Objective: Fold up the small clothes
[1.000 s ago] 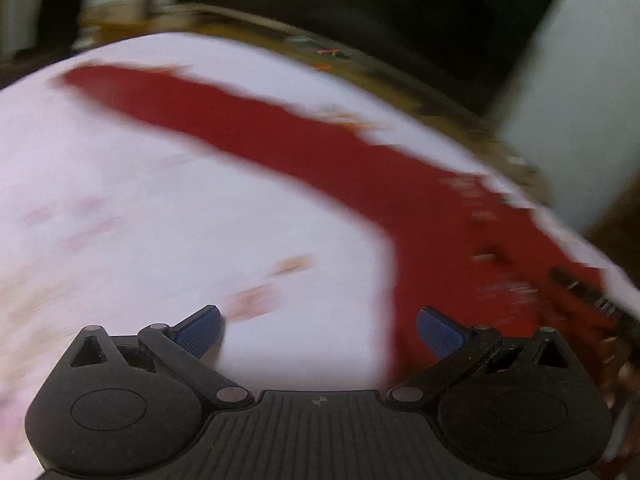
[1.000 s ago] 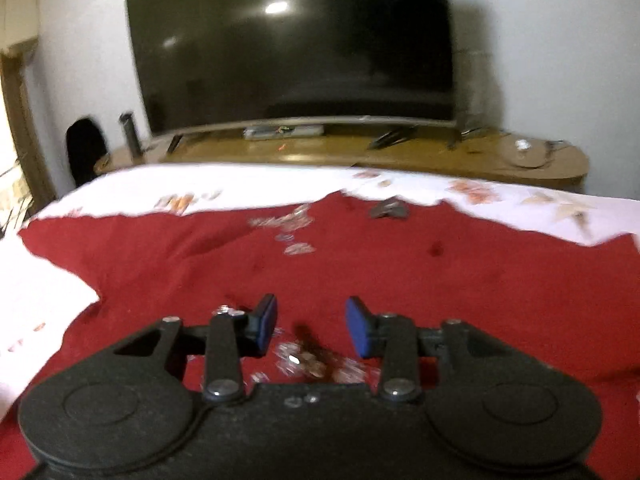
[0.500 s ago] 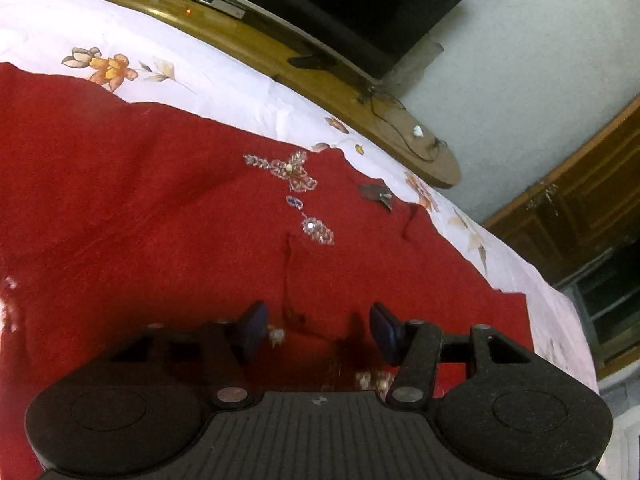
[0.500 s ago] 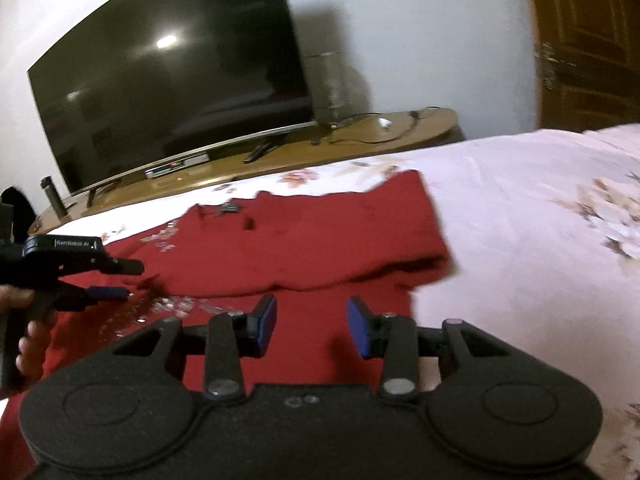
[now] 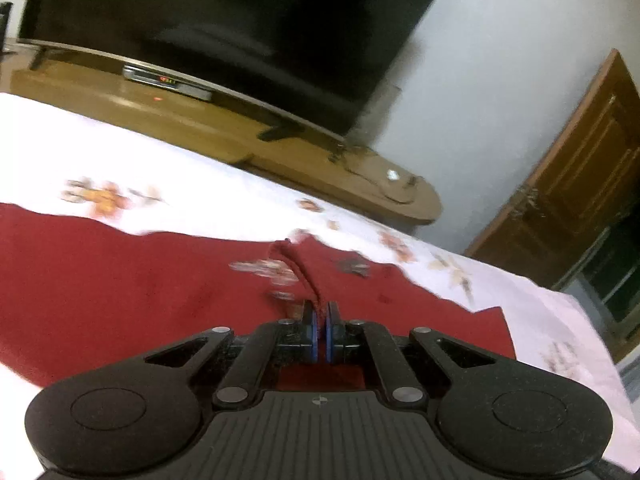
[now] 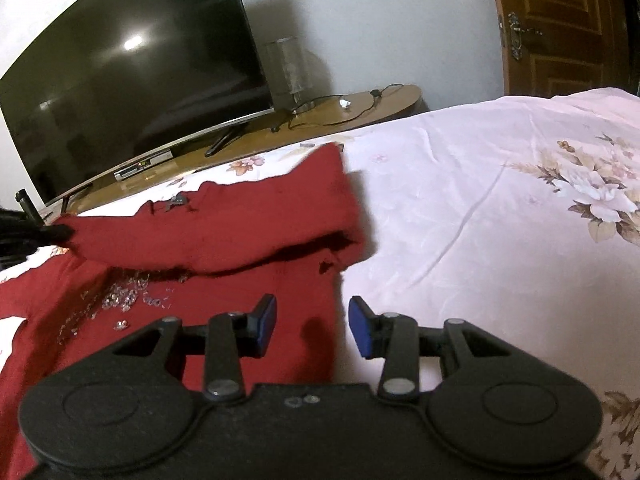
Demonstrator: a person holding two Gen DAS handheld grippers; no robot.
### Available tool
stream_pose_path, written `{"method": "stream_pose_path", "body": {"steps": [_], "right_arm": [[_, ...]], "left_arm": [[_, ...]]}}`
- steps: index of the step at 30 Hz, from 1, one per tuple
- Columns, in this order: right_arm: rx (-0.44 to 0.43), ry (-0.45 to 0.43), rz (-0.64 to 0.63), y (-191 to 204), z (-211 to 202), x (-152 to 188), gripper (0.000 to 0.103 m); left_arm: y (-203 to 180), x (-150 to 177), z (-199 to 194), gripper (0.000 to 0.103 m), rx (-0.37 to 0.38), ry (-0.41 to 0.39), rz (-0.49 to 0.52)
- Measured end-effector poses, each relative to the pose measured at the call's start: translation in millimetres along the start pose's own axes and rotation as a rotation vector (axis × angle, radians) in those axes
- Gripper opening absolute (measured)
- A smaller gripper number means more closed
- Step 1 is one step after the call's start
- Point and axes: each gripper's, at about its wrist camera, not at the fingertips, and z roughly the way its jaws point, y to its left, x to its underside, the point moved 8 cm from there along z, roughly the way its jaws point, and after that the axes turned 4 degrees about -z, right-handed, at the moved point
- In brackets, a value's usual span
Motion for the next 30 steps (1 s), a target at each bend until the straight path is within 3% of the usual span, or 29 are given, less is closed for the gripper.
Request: {"method": "stream_pose_path", "body": {"steps": [5,11,14,15,17,20,22,23,24,25,26,30], "right_arm": [[-0.009,-0.002,0.004,-4,13,-8,0.040],[-0.024,-0.019,0.112,-19,44,-36,0.040],[-0.039,-0.009,0.135,-22,64,-46,0.029],[-0.047,0.013,0.124,-21,73,-44,0.018],[-0.008,0.115,0.083,-24,96,-29,0.015],[-0.038,0.079,0.066,-23,89,-36,0.030],[-0.062,0.016,0.068,-26,82,-49,0.049],[-0.065,-0.011,0.066,-28,83,-57,0.053],[-0.070,-0.021,0.076,-31,87,-63,0.053],[-0.088,-0.018,0.101,-35,94,-69,0.052],[-0.115,-0.016,0.136,-39,104,-76,0.051],[-0.163,-0.005,0.191,-50,139,-90,0.049]], "left_arm": [[52,16,12,0.003,-0.096,0.082,-0.013],[57,34,25,0.003,-0.108,0.095,-0.025],[60,38,27,0.003,-0.112,0.090,-0.022],[62,39,27,0.003,-0.109,0.089,-0.024],[63,38,23,0.003,-0.103,0.087,-0.018],[63,27,9,0.004,-0.137,0.018,0.026],[64,17,8,0.005,-0.145,-0.002,0.033],[65,12,12,0.023,-0.142,0.007,0.028],[64,8,17,0.049,-0.139,0.014,0.031],[61,4,22,0.060,-0.140,0.014,0.046],[56,0,28,0.065,-0.138,0.008,0.075],[48,2,57,0.065,-0.156,0.079,0.107]]}}
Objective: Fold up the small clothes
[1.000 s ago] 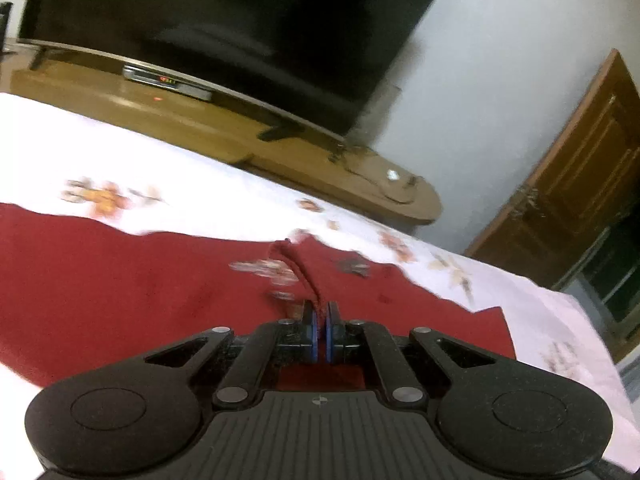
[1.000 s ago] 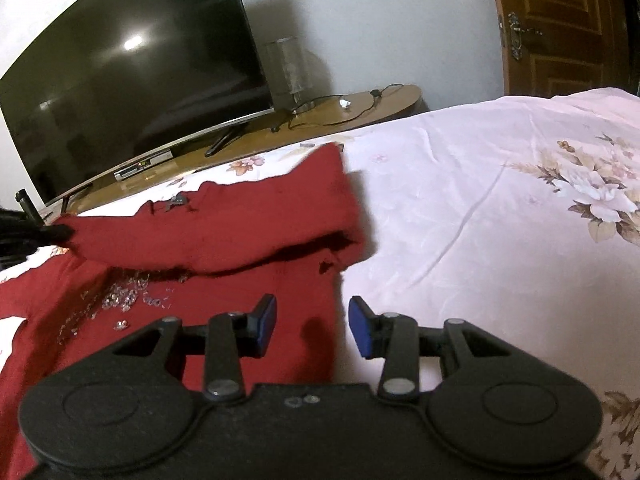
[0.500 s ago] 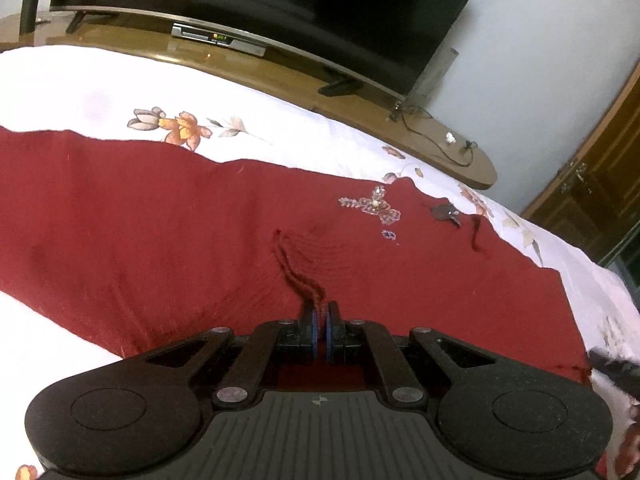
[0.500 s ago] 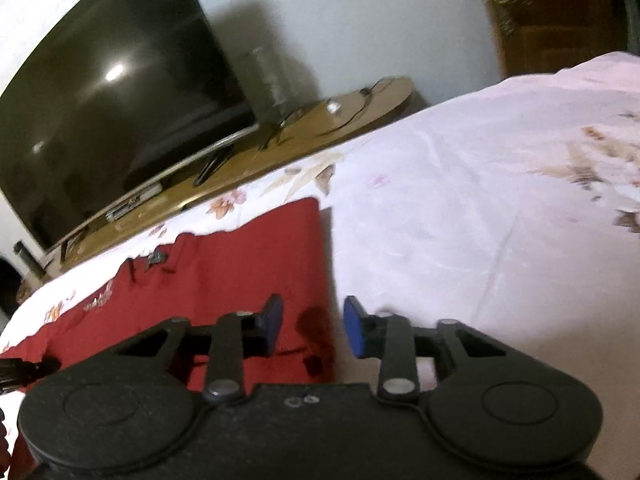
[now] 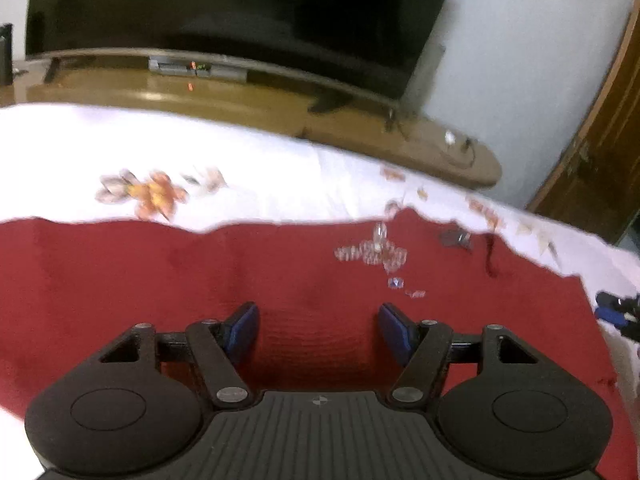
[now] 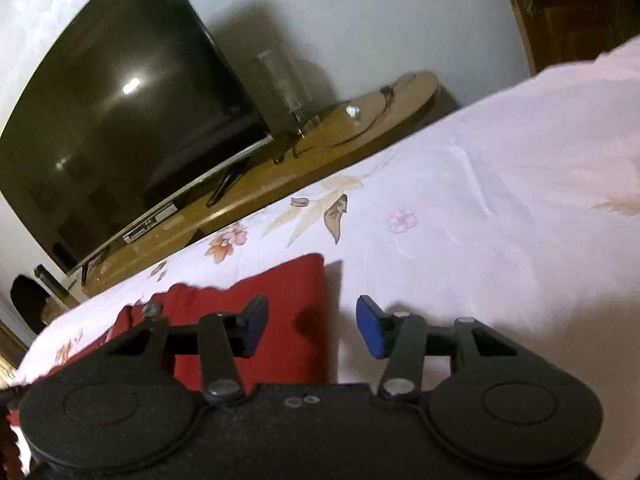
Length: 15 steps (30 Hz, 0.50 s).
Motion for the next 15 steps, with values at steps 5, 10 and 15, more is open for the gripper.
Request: {"method": "stream_pose_path", "body": {"steps": [5,10,15], "right_arm": [[-0.001,0.090,-0.046,2,32,9,0.007],[0.028,-0.004,-0.104,9,11,-2,0.007],[0.102,0.073,-0.188,9,31,12,0.015]], "left_arm": [[-13,1,2,0.011,-0.051,-0.042,0.081],[-4,4,5,0.008,-0.087,-0.066,0.094],[1,0,0,0.037,-0.049,-0.045,0.048]]}}
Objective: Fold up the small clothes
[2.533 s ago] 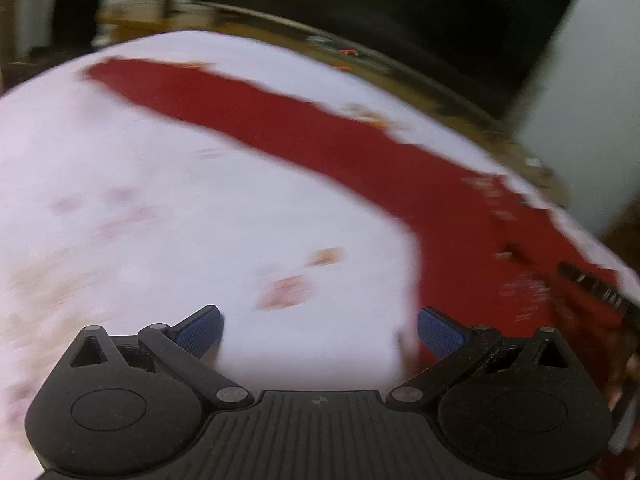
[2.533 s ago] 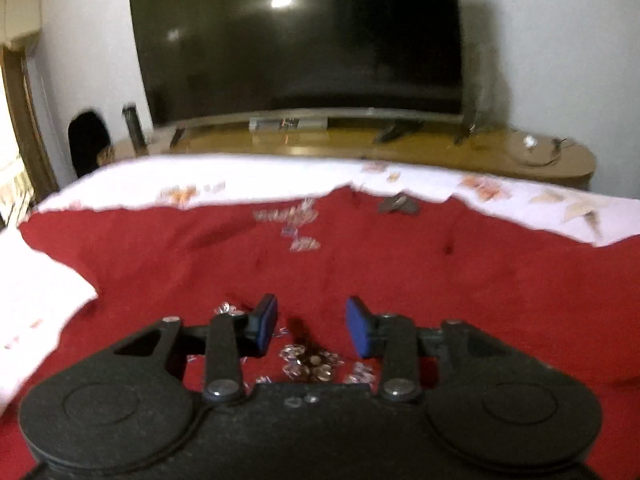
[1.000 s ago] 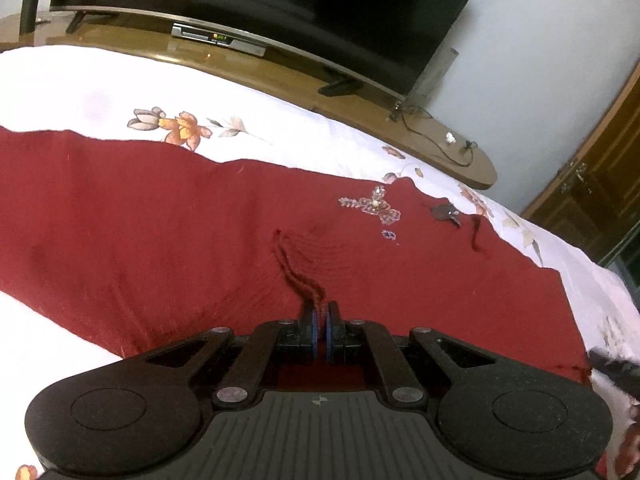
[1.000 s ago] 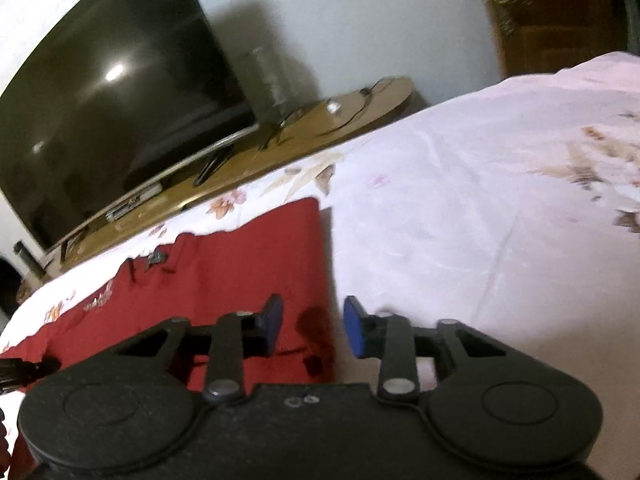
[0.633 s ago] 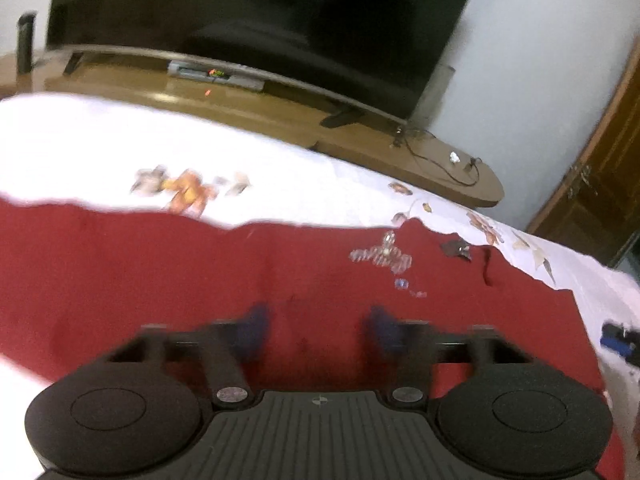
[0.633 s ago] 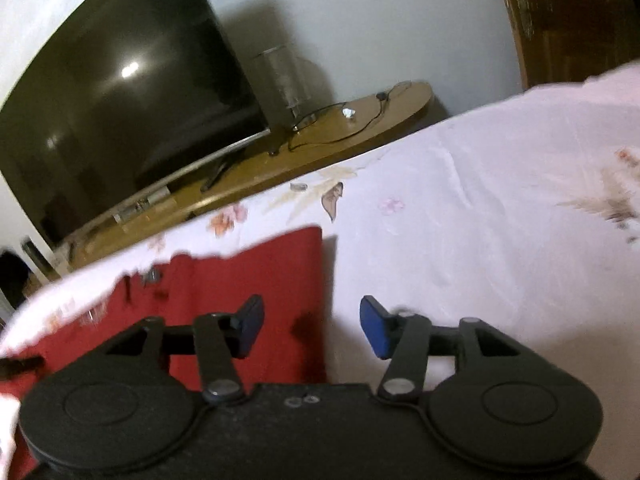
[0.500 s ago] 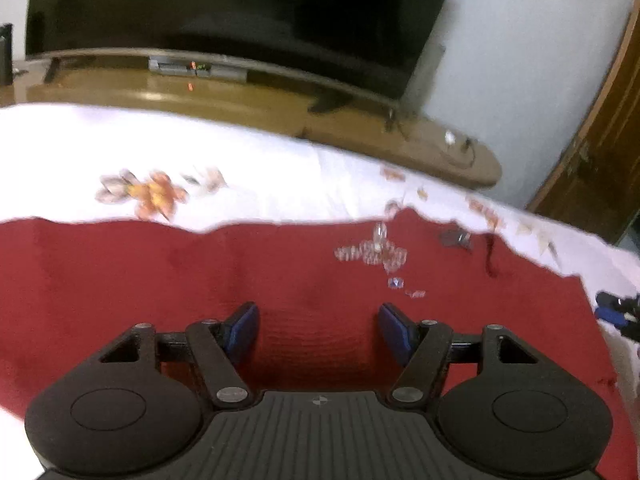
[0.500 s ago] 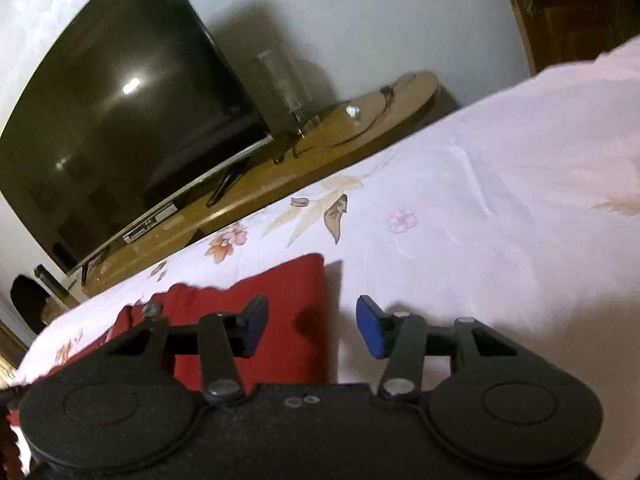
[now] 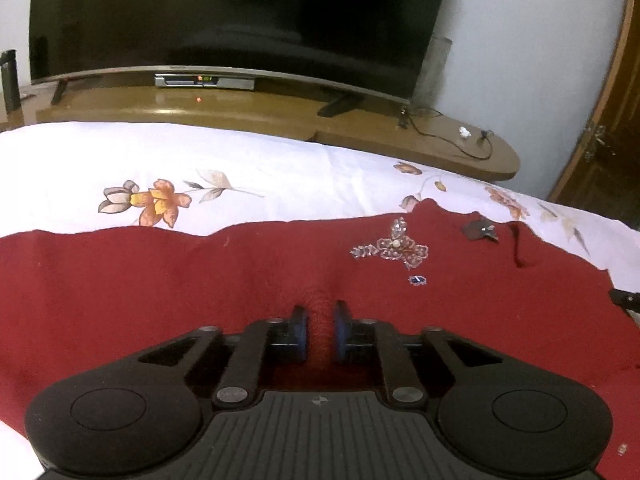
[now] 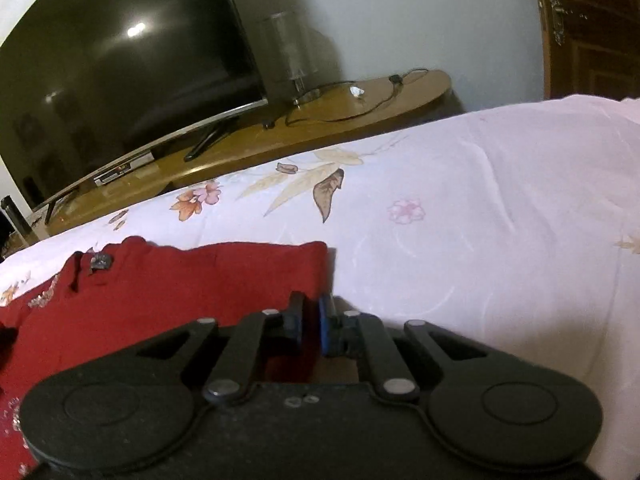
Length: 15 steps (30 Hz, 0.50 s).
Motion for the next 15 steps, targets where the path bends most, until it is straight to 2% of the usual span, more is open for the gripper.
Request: {"method": "stream_pose_path", "body": {"steps": [1,2,3,4,6,8,10,12,15], "right_arm": [[0.001,0.000,0.012,0,-4,-3,0.027],[0.011,-0.016,0.007,1,-11,-5,0.032],[0.019,-0.046,-0.011,1,-22,-6,0.040],[0.019,-0.082,-0.033,4,-35,-7,0.048],[0.003,-0.110,-0.046,8,-57,0,0.050],[-0.013,-0.105,-0.036,6,-76,14,0.050],[-0.008,-0.090,-0.025,4,-88,26,0.050],[0.006,-0.069,-0.004,4,-102,45,0.050],[0.034,-0.047,0.050,6,-112,62,0.050]], "left_arm": [[2,0,-7,0.056,0.002,-0.004,-0.009],[6,0,-18,0.089,-0.006,-0.038,-0.017],[12,0,-35,0.095,-0.015,-0.102,-0.017],[21,3,-54,0.095,-0.016,-0.160,-0.018],[49,13,-81,0.095,-0.030,-0.189,-0.090],[91,21,-105,0.095,-0.082,-0.230,-0.186],[146,32,-127,0.086,-0.134,-0.260,-0.316],[206,42,-145,0.069,-0.208,-0.271,-0.468],[289,56,-169,0.067,-0.272,-0.324,-0.688]]}}
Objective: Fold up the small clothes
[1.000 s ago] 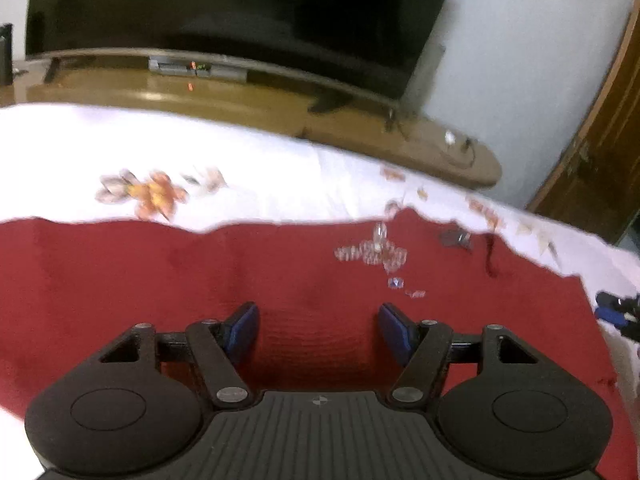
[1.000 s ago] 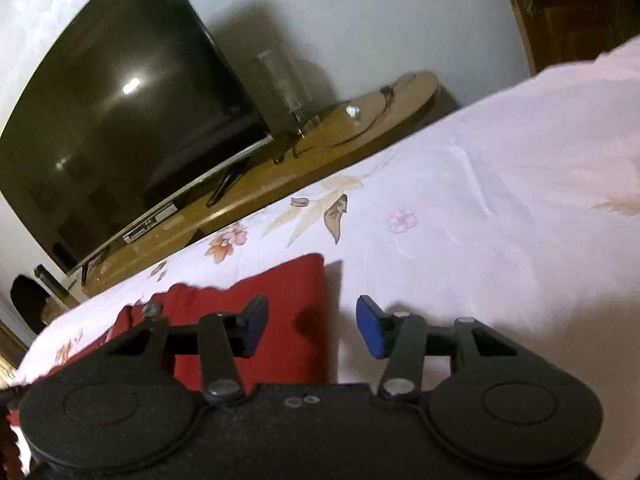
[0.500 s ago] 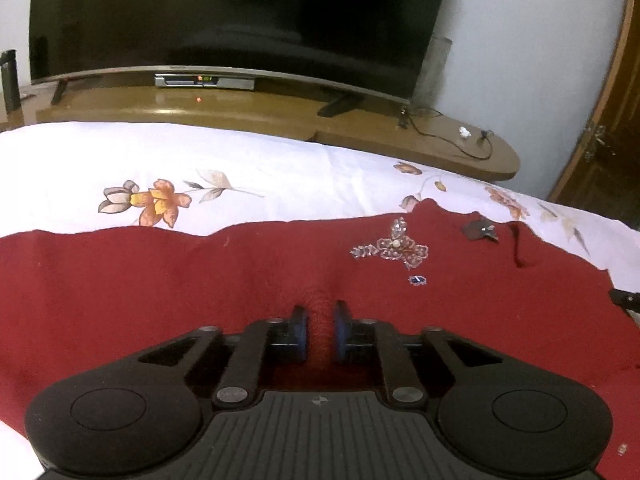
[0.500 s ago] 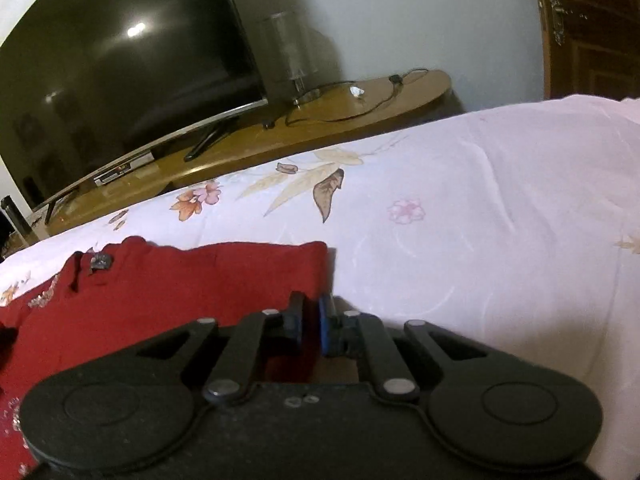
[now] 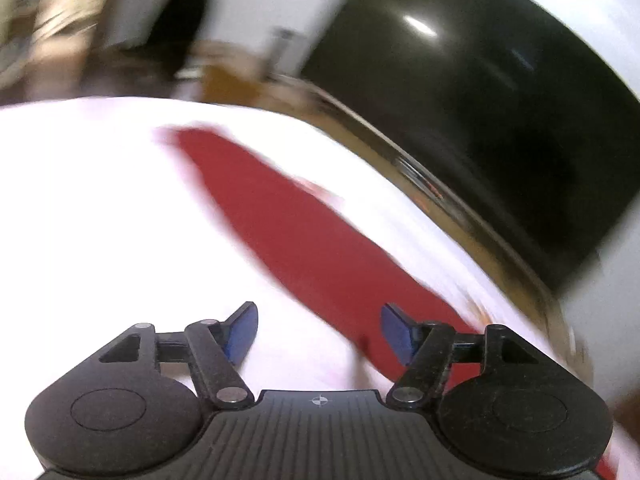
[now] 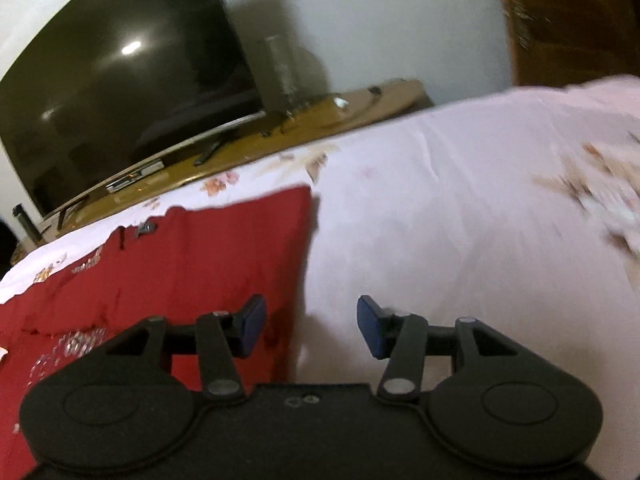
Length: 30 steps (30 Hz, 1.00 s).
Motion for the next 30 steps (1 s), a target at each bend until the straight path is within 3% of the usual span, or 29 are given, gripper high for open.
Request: {"method": "stream_pose_path", "body": {"steps": [2,5,14,15,16,19,22,25,30], "right_arm": [[0.017,0.008,0.032,5,-10,10,0.050],[0.032,0.011,0.055,18,-24,18,0.050],[0.045,-0.039,0.055,64,-57,7,0.050],[0.045,-0.044,0.053,66,-60,6,0.050],[0.046,-0.048,0.052,69,-61,5,0.050],[0.046,-0.056,0.054,75,-65,5,0.050],[0.042,-0.066,0.058,77,-68,4,0.050],[0.042,-0.075,0.071,73,-71,5,0.050],[0.041,-0.078,0.115,60,-68,11,0.050]], "left_arm": [[29,-24,5,0.067,0.005,-0.006,-0.083],[50,-52,20,0.067,0.003,0.012,-0.121],[53,-98,77,0.065,0.012,0.083,-0.093],[51,-97,77,0.031,-0.004,0.082,-0.064],[52,-98,82,0.007,-0.071,0.095,-0.012],[54,-102,77,0.006,-0.063,0.085,-0.048],[29,-101,59,0.006,0.054,0.028,-0.048],[-23,-87,38,0.006,0.177,-0.001,0.049],[-151,-9,16,0.006,0.399,0.091,0.239]]}}
